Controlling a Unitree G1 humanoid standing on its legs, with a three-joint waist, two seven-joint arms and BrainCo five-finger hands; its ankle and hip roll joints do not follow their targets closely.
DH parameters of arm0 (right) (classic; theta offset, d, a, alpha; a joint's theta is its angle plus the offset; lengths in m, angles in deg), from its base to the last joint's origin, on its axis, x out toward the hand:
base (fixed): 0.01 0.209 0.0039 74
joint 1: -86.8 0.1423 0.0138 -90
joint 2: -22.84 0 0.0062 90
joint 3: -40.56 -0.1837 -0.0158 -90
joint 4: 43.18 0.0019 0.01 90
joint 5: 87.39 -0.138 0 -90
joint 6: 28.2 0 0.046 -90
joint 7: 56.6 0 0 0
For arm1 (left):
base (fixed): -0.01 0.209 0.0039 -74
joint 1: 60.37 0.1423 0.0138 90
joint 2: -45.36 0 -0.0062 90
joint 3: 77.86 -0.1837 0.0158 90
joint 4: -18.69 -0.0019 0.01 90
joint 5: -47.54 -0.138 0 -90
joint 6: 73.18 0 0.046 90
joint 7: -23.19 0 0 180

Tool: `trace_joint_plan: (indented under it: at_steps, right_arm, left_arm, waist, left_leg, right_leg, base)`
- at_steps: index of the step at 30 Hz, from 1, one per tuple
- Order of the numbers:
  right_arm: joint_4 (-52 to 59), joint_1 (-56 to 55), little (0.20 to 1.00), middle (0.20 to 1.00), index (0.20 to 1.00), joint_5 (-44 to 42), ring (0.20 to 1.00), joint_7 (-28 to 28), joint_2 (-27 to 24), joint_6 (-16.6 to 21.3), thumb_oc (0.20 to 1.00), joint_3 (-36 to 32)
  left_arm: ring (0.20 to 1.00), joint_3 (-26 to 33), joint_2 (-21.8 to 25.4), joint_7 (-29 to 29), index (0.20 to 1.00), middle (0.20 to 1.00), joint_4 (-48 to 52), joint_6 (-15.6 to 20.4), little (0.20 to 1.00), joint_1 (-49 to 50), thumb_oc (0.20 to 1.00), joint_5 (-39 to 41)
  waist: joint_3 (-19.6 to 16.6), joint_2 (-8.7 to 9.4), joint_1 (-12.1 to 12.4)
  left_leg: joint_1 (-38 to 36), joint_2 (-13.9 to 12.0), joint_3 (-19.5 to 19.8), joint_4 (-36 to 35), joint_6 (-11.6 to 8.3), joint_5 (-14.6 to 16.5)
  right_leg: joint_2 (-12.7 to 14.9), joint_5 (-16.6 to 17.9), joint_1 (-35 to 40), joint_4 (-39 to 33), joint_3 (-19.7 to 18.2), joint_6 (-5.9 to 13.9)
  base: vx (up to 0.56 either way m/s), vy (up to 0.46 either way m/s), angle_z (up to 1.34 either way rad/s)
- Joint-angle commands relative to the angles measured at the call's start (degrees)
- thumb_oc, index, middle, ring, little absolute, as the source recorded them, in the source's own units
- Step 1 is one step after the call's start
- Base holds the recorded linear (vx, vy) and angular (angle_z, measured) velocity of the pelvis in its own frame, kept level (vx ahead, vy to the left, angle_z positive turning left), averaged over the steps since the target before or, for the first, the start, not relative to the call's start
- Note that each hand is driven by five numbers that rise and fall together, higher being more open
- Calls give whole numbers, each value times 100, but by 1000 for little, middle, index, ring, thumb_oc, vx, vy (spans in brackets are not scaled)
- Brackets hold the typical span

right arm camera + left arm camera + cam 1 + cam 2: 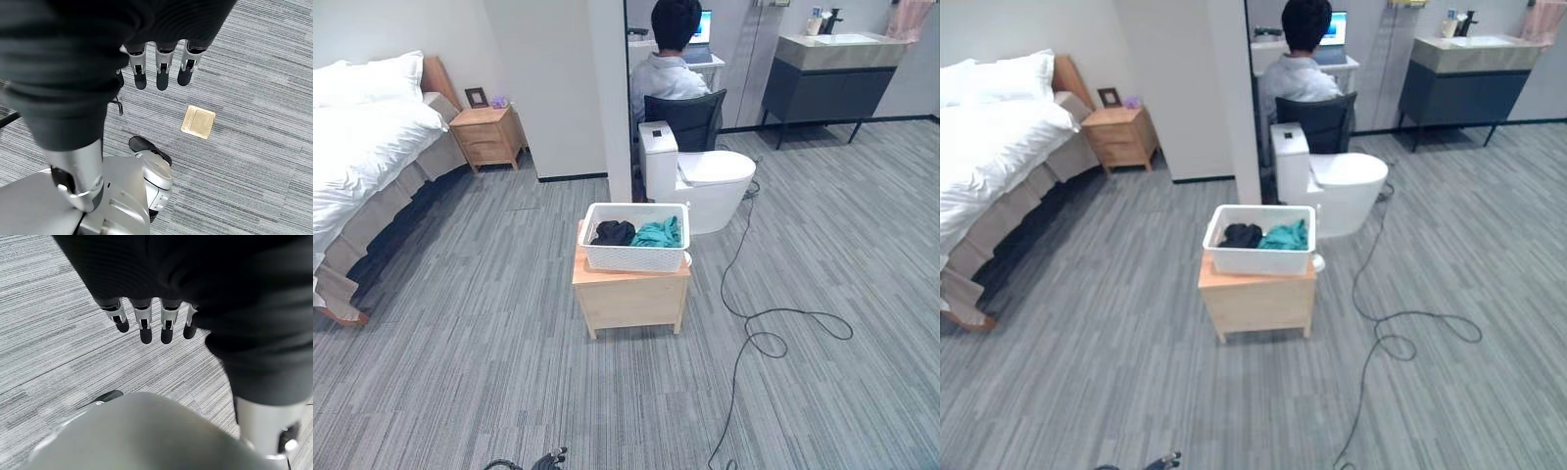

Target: Grab the laundry basket,head to the washer,open it,put in the laundry and shut it.

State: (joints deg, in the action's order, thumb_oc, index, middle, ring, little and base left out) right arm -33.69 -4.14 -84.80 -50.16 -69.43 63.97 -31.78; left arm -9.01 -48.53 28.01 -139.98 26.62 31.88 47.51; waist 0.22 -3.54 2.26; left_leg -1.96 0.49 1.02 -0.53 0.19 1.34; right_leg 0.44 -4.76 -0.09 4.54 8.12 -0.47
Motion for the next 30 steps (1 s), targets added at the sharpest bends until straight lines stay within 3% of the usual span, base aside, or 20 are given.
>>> trace_joint_plan:
  at_steps: [1,13,17,21,23,26,28,29,30]
  right_arm:
    - [-146,106,1000,1000,1000,-32,1000,123,243,108,1000,206]
    - [-165,161,1000,1000,1000,-7,1000,178,216,70,1000,197]
    - [-165,211,1000,1000,1000,-49,1000,211,176,62,1000,173]
    - [-98,330,1000,1000,1000,-164,1000,173,129,76,1000,220]
    - [-36,405,1000,1000,1000,-175,1000,132,90,75,1000,260]
    - [22,507,1000,1000,1000,-192,1000,131,39,71,1000,291]
    - [42,579,1000,1000,1000,-210,1000,107,-35,65,1000,315]
    - [37,602,1000,1000,1000,-219,1000,121,-104,79,1000,329]
    - [54,611,1000,1000,1000,-236,1000,105,-113,94,1000,327]
  left_arm:
    - [1000,98,100,-52,1000,1000,-266,149,1000,-265,1000,48]
    - [1000,136,148,11,1000,1000,-112,132,1000,-223,1000,120]
    - [1000,188,211,41,1000,1000,-105,102,1000,-229,1000,208]
    - [1000,242,289,29,1000,1000,-13,85,1000,-290,1000,403]
    - [1000,252,311,1,1000,1000,96,82,1000,-328,1000,499]
    - [1000,264,291,0,1000,1000,88,83,1000,-355,1000,559]
    - [1000,265,278,-29,1000,1000,46,78,1000,-335,1000,611]
    - [1000,327,274,-16,1000,1000,-20,85,1000,-279,1000,655]
    - [1000,345,272,-24,1000,1000,-62,87,1000,-252,1000,676]
  waist:
    - [-119,374,2]
    - [-62,342,31]
    - [54,331,79]
    - [393,453,194]
    - [601,482,293]
    - [714,528,297]
    - [764,567,355]
    - [680,518,443]
    - [654,488,518]
  left_leg:
    - [0,-293,225,-447,-431,-142]
    - [-42,-353,216,-447,-449,-133]
    - [-92,-501,251,-447,-494,-233]
    - [616,-544,373,669,-642,-187]
    - [1219,-458,562,1581,-716,-582]
    - [1730,-366,597,2287,-625,-765]
    - [2009,-279,367,2117,-526,-668]
    - [2000,-203,279,1277,-461,-614]
    - [2038,-257,297,792,-475,-828]
  right_leg:
    - [600,496,410,-954,-320,713]
    - [569,445,452,-954,-305,688]
    - [441,377,505,-954,-326,580]
    - [345,335,508,-950,-384,381]
    - [301,335,513,-933,-341,298]
    - [284,310,509,-935,-251,256]
    - [284,245,503,-941,-221,268]
    - [220,121,513,-954,-249,329]
    - [172,36,567,-954,-286,342]
  base:
    - [0,0,0]
    - [6,-13,0]
    - [28,-81,0]
    - [-61,-140,0]
    - [-79,-111,17]
    - [31,-72,9]
    - [173,6,22]
    - [256,121,13]
    - [261,118,18]
